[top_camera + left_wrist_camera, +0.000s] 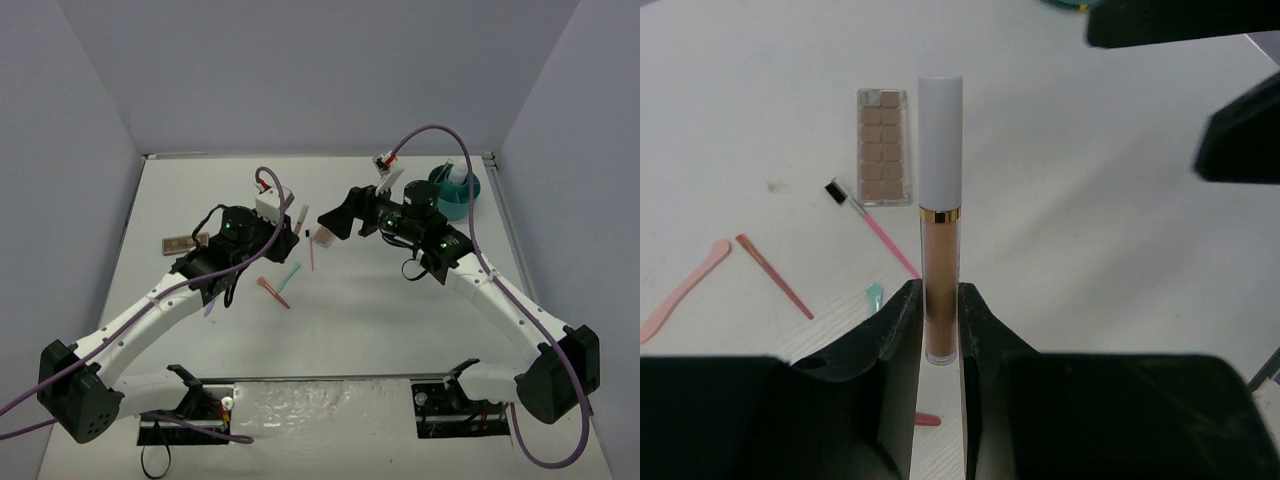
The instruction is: Organize the makeup
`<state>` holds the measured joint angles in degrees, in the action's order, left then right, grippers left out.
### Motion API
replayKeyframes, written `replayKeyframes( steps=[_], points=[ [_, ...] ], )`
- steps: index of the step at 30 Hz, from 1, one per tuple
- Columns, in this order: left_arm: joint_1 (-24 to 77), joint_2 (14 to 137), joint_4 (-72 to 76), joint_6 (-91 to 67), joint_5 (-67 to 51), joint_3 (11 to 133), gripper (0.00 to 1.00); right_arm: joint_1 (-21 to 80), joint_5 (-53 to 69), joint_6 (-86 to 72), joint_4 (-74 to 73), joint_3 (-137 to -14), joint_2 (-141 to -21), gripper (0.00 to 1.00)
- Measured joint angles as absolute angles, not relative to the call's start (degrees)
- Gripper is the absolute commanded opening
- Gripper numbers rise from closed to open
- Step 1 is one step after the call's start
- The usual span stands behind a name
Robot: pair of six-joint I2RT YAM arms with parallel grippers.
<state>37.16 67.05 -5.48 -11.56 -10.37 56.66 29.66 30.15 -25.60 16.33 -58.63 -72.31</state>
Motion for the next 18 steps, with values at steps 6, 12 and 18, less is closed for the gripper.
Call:
replayKeyframes(
  steps=[6,12,18],
  points=[
    [38.53,67.07,-2.12,-10.12,-13.64,56.66,0.0,29.88,33.73,-28.87,19.42,-58.7,-75.98,0.84],
    [39.95,67.07,-1.0,-9.58,-14.91,56.66,0.0,30.09,34.65,-30.42,21.25,-58.7,-78.2,0.63],
    [40.62,67.16,-0.22,-9.45,-15.04,56.66,0.0,30.15,34.95,-31.73,22.63,-58.7,-79.41,0.24]
  ],
)
